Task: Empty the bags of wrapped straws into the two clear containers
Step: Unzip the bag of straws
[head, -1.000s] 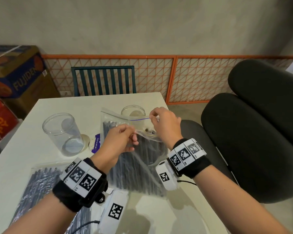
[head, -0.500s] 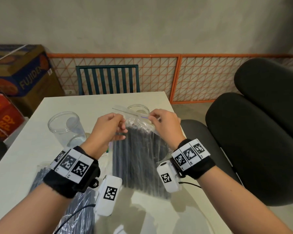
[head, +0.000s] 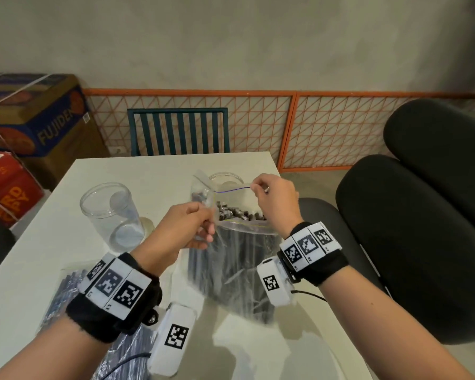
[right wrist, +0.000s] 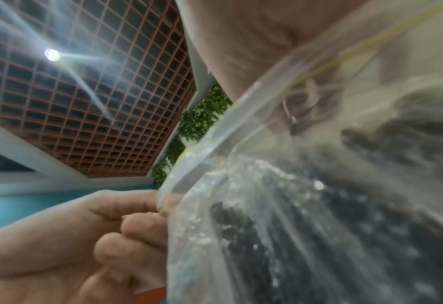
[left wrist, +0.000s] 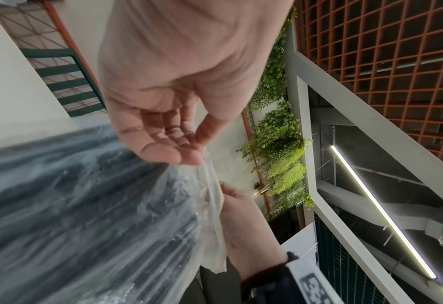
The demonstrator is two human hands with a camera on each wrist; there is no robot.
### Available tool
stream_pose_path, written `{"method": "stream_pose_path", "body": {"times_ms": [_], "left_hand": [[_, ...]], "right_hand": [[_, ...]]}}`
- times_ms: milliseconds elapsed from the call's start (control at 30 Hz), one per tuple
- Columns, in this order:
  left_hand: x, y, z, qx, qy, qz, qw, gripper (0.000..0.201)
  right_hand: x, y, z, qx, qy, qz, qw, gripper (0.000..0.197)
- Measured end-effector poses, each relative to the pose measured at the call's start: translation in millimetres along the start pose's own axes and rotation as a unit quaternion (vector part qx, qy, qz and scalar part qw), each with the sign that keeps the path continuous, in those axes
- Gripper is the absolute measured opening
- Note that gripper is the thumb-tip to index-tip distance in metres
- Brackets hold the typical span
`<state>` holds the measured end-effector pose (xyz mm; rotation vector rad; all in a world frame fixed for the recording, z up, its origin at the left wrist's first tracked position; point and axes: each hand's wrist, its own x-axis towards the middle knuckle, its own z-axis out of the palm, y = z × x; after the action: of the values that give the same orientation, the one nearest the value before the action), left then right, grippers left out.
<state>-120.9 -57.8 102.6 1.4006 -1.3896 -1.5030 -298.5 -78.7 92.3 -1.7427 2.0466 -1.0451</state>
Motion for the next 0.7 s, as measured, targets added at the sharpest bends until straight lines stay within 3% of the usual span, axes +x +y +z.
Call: {"method": "stream_pose_path", "body": {"times_ms": [167,400,533,700], "left_hand": [[-4,2,6,0.011,-0.009,0.013,1.0,0.025],[8,12,-11,0.084,0.103,0.028,0.991,0.026],[7,11,-20,0.114,0.101,0.04,0.987,0.028],[-8,-1,-33,0.127,0.084,-0.006,0.988,0.024]], "right_hand": [[-16,-18,14,-0.006,-0.068,-0.093,0.993,0.015],[-19,-31,16,-0.004,-0.084,-0.139,0.987,0.013],[-11,-30,6,0.003,-0.063,-0.106,0.992,0.014],[3,-17,-4,0.021,-0.045,-0.014,0.999,0.014]]}}
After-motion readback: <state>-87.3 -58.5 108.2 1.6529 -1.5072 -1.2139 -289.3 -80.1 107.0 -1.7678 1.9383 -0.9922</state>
